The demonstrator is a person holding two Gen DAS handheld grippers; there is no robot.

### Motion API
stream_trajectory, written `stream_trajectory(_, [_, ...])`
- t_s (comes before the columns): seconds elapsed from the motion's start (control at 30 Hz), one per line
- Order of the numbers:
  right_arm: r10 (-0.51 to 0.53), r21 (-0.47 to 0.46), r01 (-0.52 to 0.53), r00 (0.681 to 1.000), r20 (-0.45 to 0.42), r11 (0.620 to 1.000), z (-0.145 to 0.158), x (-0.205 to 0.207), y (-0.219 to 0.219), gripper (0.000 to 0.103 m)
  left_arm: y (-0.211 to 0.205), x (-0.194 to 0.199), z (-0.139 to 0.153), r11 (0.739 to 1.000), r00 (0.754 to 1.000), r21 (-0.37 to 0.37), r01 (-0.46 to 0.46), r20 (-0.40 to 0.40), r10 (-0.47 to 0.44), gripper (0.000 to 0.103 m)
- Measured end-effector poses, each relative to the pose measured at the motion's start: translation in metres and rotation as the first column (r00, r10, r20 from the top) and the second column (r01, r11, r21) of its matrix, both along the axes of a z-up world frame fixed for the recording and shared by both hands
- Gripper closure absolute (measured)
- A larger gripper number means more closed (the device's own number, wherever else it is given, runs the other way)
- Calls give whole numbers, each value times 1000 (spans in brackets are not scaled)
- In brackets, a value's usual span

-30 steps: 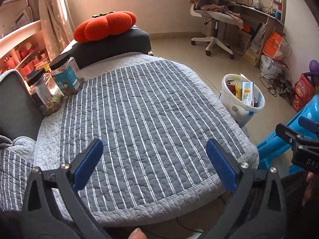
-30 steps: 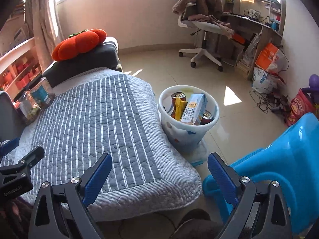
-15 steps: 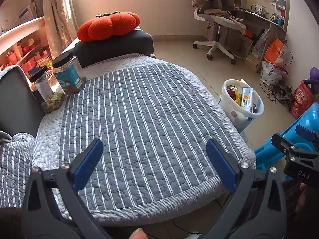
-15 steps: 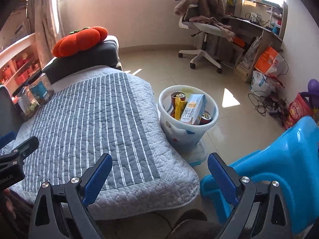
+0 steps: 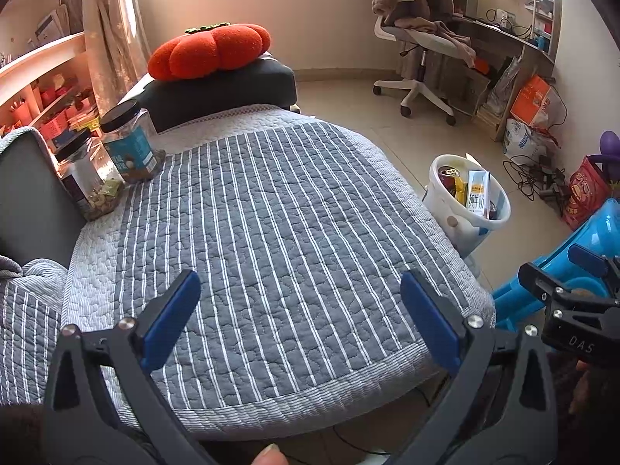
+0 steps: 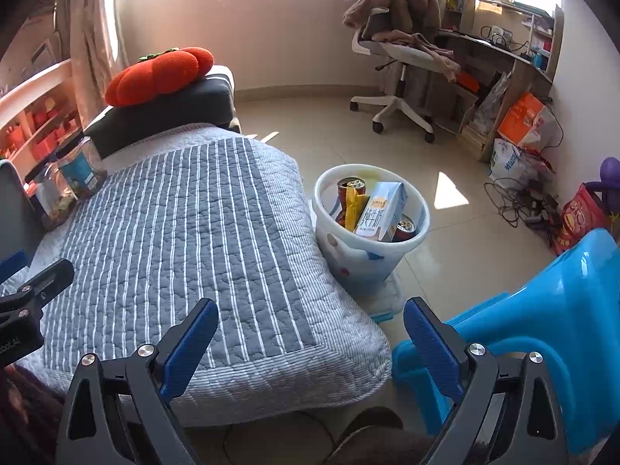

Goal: Collect trash

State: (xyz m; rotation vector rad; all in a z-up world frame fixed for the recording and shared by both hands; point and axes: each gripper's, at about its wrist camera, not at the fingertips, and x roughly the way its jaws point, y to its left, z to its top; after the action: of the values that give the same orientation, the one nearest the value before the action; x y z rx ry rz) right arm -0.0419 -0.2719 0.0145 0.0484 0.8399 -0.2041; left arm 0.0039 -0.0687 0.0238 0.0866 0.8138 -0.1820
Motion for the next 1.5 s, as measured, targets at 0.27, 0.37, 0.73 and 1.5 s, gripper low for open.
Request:
stream_trajectory(0.27, [0,0,0,1000,1,1000,-1,0,0,5,-1,0,-1,1000,1000,-4,1,-5,-1,1])
stream_trajectory(0.37, [0,1,0,1000,1,1000,-1,1,0,5,-1,-1,0,1000,1000,-8,5,-5,-5,1])
stream_trajectory(0.73, [-1,-3,1,1000,4,1000,-1,1,2,5,-2,-1,1,1000,1000,-23,15,-11,-15,1])
stream_trajectory(1.5, [-11,-5,11,1000,8,1000,-1,-1,1,5,-6,-5,2,999,1000,-38,25,-12,-26,1])
